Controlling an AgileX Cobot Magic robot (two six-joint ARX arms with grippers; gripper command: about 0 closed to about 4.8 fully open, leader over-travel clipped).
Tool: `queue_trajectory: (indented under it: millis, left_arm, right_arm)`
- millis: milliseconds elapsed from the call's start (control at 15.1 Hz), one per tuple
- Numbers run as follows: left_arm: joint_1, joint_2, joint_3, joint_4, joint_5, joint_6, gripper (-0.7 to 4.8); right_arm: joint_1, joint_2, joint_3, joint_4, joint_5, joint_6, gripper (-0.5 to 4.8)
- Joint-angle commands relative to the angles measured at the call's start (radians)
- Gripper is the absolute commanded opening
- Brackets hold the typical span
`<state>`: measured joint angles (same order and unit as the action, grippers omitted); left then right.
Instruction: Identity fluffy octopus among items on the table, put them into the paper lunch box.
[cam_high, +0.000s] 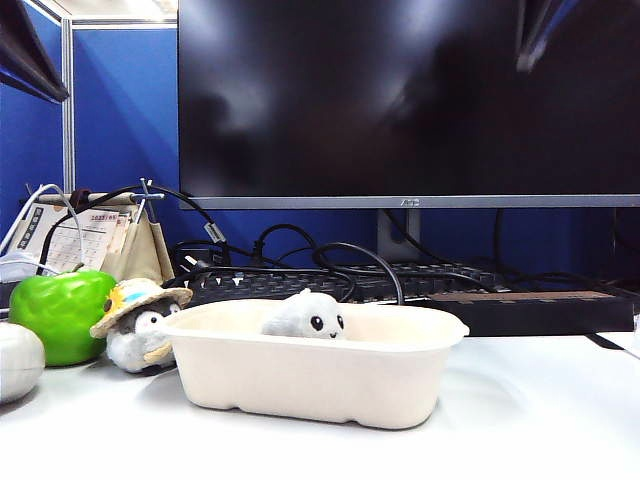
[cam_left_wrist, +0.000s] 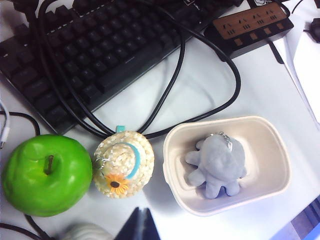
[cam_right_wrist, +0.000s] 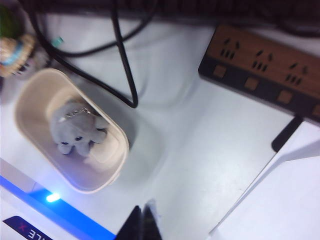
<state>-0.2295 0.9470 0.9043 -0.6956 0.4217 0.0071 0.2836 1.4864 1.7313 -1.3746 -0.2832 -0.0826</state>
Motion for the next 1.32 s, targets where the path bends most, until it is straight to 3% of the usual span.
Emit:
queue_trajectory:
  millis: [66,529,859,1058,1322]
  left_arm:
    - [0.000,-0.028,0.004,0.010,0.005,0.004,-0.06]
    - [0.000,-0.271,0.004,0.008,0.005,-0.004,-0.06]
    - [0.000,-0.450,0.004,-0.051,0.000,-0.049,-0.06]
    - [0.000,-0.549,0.004,-0.100,0.001,-0.048,-0.06]
    - [0.000,-0.671,0.004,-0.104,0.002,-0.048,-0.06]
  right_arm:
    - [0.000,-0.097,0.003,0.004,-0.008,0.005,-0.01]
    - [0.001,-0.415,-0.077,0.012,-0.011,0.035,-0.01]
    - [0.001,-0.661,-0.407,0.144,-0.013,0.106,-0.01]
    - [0.001,-0.878,-0.615,0.289,-0.103,0.137,-0.01]
    - [0.001,-1.049,-0.679,0.340,-0.096,0.169,-0.01]
